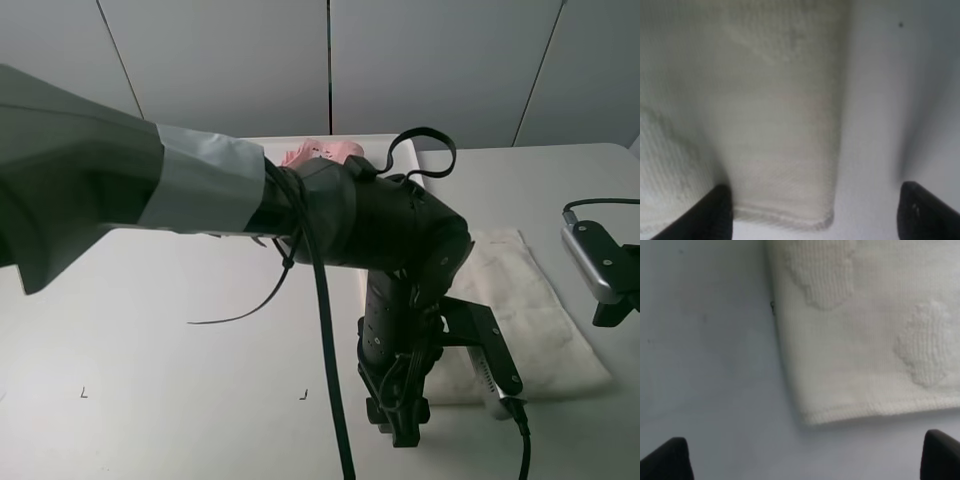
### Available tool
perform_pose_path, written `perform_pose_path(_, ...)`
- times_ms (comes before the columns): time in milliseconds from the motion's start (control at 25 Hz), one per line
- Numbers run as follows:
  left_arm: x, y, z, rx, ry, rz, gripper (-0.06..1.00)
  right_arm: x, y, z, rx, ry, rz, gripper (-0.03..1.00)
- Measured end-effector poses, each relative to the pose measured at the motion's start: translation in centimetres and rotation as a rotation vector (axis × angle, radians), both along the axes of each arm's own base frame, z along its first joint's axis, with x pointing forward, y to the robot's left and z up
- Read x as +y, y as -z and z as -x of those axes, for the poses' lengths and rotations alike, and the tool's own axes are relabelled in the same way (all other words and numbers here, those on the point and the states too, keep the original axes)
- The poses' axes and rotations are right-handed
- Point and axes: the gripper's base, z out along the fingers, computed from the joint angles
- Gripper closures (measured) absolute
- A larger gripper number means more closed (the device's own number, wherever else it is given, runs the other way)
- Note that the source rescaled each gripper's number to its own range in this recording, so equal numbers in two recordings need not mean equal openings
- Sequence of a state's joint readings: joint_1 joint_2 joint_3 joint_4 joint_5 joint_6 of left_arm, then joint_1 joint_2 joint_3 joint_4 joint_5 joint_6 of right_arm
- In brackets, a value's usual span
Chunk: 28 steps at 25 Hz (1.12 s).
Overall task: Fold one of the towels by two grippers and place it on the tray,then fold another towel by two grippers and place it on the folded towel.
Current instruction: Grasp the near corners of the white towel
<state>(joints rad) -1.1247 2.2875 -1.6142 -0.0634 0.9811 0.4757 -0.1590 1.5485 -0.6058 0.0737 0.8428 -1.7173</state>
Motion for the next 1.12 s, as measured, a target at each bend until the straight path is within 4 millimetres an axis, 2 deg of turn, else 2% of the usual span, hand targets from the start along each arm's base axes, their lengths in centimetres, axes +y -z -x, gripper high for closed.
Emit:
perform_pose_path(360,0.0,0.0,0.0,-0.002,0.000,0.001,0.07,0.3,1.7,1.5,0.004,-0.018,-0.011,-0.01)
perform_pose_path(480,0.0,0.0,0.0,-0.002,0.000,0.001,0.07,0.3,1.7,1.5,-0.005,-0.026,-0.010,-0.01)
perform_pose_path(640,0.0,0.0,0.0,-0.002,0.000,0.001,0.07,1.5,1.8,1.2,-0.035,-0.093,-0.004,-0.01)
perform_pose_path(840,0.0,0.0,0.0,-0.002,0.000,0.001,0.07,2.0,2.2,1.1,-0.079,-0.072,0.011,-0.01)
perform_pose_path(1120,0.0,0.0,0.0,-0.005,0.000,0.002,0.07,2.1,2.9,2.7,-0.016,-0.122,0.000,-0.01)
